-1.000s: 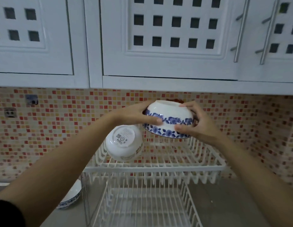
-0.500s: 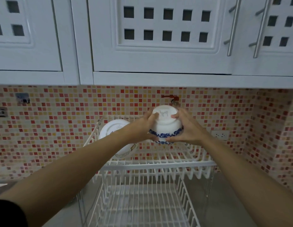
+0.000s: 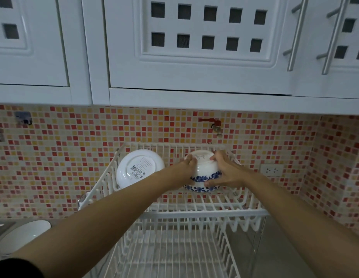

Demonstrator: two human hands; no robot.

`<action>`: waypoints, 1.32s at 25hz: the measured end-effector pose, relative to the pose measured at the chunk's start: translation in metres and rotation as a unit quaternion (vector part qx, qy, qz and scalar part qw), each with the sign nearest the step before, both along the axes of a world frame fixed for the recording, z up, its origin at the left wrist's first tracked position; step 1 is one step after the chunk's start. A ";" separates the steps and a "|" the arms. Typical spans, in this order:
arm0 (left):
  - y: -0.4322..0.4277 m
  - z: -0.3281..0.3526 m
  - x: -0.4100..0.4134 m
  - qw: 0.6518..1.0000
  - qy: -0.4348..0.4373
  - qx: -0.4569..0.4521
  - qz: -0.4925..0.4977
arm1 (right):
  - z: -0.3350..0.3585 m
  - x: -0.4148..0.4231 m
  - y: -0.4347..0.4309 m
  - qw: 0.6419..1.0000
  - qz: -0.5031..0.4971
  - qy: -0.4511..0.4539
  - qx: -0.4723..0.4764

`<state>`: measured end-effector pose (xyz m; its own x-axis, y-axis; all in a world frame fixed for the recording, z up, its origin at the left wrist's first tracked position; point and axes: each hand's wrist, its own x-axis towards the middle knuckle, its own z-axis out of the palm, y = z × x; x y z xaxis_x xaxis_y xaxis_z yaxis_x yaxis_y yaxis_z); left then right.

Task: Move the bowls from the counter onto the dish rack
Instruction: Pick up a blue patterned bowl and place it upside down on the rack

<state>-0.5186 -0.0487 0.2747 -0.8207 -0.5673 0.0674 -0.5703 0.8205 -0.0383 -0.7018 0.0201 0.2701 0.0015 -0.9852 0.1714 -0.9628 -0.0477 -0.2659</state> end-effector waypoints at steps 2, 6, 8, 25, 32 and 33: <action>0.002 0.000 -0.002 1.000 -0.009 0.002 0.002 | -0.001 -0.001 -0.003 1.000 0.003 0.001 0.022; 0.005 0.000 -0.005 1.000 -0.013 0.012 0.018 | -0.001 -0.002 -0.004 0.999 -0.005 0.018 0.032; 0.006 -0.002 -0.006 0.999 -0.026 0.008 0.027 | -0.003 -0.002 -0.003 0.998 -0.010 0.035 0.042; 0.009 -0.004 -0.006 0.999 -0.046 0.001 0.021 | -0.013 -0.004 -0.013 0.995 -0.015 0.056 0.086; 0.025 0.023 0.021 1.000 0.024 -0.007 0.014 | 0.020 0.011 0.015 0.988 -0.031 0.141 0.050; 0.031 0.033 0.033 0.998 0.066 -0.017 0.014 | 0.027 0.021 0.021 0.988 -0.045 0.147 -0.009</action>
<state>-0.4861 -0.0179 0.3080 -0.7872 -0.5859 0.1926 -0.5952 0.8035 0.0118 -0.6812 0.0408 0.2971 -0.0327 -0.9804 0.1942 -0.9989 0.0384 0.0258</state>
